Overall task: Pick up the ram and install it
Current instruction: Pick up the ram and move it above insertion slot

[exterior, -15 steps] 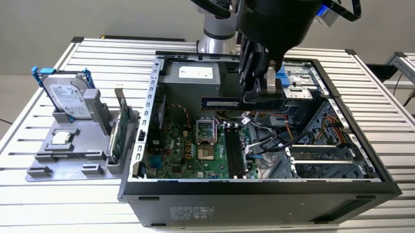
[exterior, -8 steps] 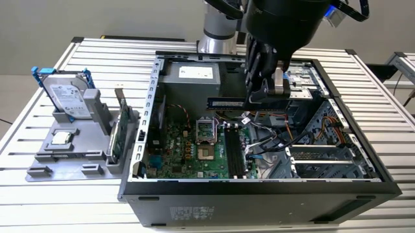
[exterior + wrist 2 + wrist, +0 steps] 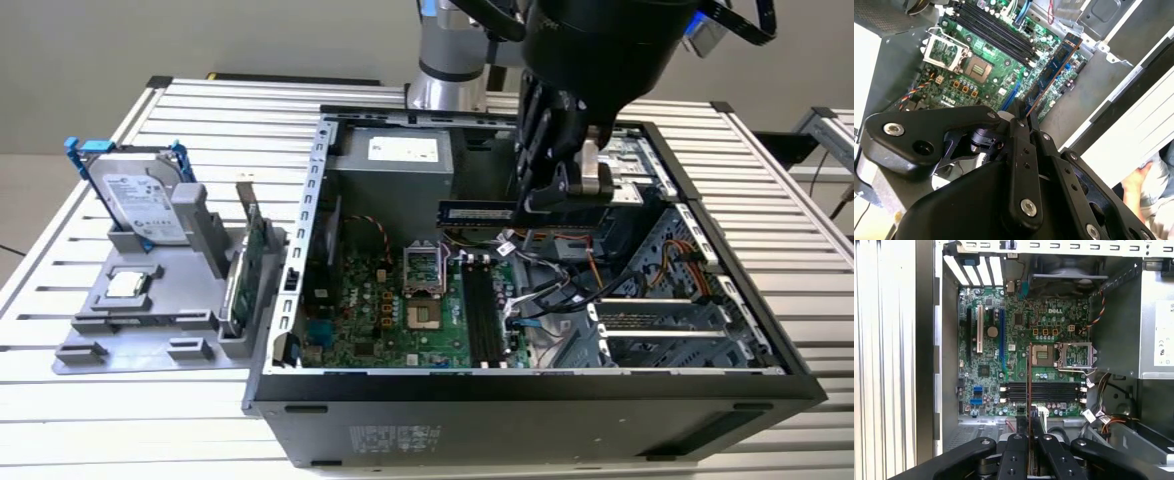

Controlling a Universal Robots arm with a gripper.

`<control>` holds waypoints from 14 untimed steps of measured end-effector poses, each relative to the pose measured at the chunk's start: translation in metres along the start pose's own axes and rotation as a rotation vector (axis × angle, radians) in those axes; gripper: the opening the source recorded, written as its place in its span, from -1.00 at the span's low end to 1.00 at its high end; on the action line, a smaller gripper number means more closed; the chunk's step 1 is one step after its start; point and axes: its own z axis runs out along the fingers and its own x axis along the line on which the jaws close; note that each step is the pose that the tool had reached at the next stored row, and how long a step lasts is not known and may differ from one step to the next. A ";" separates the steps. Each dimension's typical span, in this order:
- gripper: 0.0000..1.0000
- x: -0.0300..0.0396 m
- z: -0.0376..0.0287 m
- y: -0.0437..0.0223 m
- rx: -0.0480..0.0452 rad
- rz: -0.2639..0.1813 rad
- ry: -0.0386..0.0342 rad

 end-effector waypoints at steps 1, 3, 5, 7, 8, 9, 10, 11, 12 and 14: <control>-1.00 0.0000 0.0000 -0.0011 0.0000 0.000 0.0000; -1.00 -0.0001 -0.0001 -0.0031 0.0000 0.000 0.0000; -1.00 -0.0001 -0.0001 -0.0051 0.0000 0.000 -0.0001; -1.00 -0.0001 -0.0001 -0.0070 0.0001 0.000 -0.0001; -1.00 -0.0001 -0.0002 -0.0078 0.0000 0.000 -0.0001; -1.00 -0.0002 -0.0002 -0.0087 0.0000 0.000 -0.0001; -1.00 -0.0002 -0.0003 -0.0096 0.0000 0.000 0.0000; -1.00 -0.0002 -0.0003 -0.0105 0.0000 0.000 0.0000; -1.00 -0.0002 -0.0003 -0.0113 0.0000 0.000 0.0001; -1.00 -0.0002 -0.0003 -0.0127 0.0000 0.000 0.0000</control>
